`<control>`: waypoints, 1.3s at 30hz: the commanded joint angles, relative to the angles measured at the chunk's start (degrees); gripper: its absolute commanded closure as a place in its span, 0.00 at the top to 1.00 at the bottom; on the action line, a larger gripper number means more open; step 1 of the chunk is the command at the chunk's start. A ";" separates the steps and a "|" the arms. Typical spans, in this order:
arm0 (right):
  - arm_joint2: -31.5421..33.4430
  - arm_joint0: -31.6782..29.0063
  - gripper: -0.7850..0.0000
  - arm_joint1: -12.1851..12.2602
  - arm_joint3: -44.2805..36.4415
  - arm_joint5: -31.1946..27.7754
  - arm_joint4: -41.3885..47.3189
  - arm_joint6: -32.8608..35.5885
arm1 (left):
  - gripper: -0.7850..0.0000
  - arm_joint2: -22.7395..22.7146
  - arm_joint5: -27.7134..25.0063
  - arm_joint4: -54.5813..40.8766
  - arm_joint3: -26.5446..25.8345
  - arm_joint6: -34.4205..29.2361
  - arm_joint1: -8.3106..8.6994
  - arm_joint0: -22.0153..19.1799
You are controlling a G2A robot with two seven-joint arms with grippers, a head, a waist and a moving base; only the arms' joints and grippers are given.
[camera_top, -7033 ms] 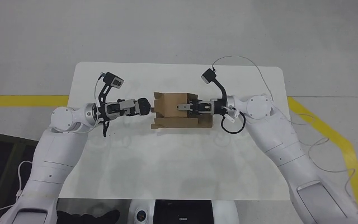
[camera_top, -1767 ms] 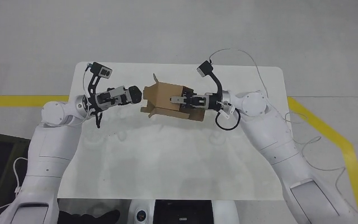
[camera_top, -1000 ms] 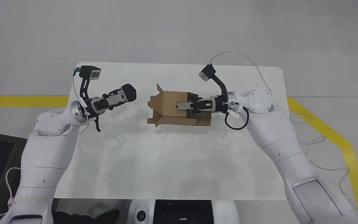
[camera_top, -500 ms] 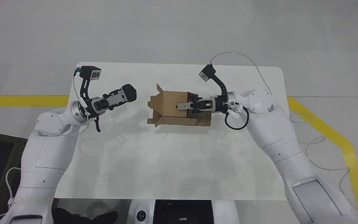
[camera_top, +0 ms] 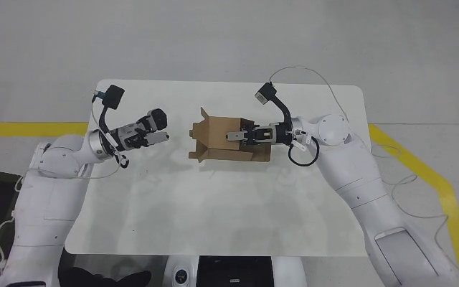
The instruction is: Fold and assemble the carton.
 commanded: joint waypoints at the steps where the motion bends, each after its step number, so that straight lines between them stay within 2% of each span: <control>1: 0.00 0.00 0.00 0.00 0.00 0.00 0.00 0.00 | 1.00 0.05 -2.54 4.64 -0.90 2.59 0.93 1.10; 6: 0.00 0.00 0.00 0.00 0.00 0.00 0.00 0.00 | 1.00 1.60 -10.56 17.82 -2.25 10.60 3.40 2.14; 12: 0.00 0.00 0.00 0.00 0.00 0.00 0.00 0.00 | 1.00 1.48 -10.65 24.51 -5.20 12.09 5.05 1.15; 16: 0.00 0.00 0.00 0.00 0.00 0.00 0.00 0.00 | 1.00 2.49 -10.65 36.51 -8.55 15.37 6.20 1.37; 22: 0.00 0.00 0.00 0.00 0.00 0.00 0.00 0.00 | 1.00 5.81 -10.65 52.61 -9.73 28.39 8.53 1.41; 25: 0.00 0.00 0.00 0.00 0.00 0.00 0.00 0.00 | 1.00 7.03 -10.65 59.74 -8.64 37.65 9.55 1.03; 39: 0.00 0.00 0.00 0.00 0.00 0.00 0.00 0.00 | 1.00 7.03 -10.65 59.74 -8.64 37.65 9.55 1.03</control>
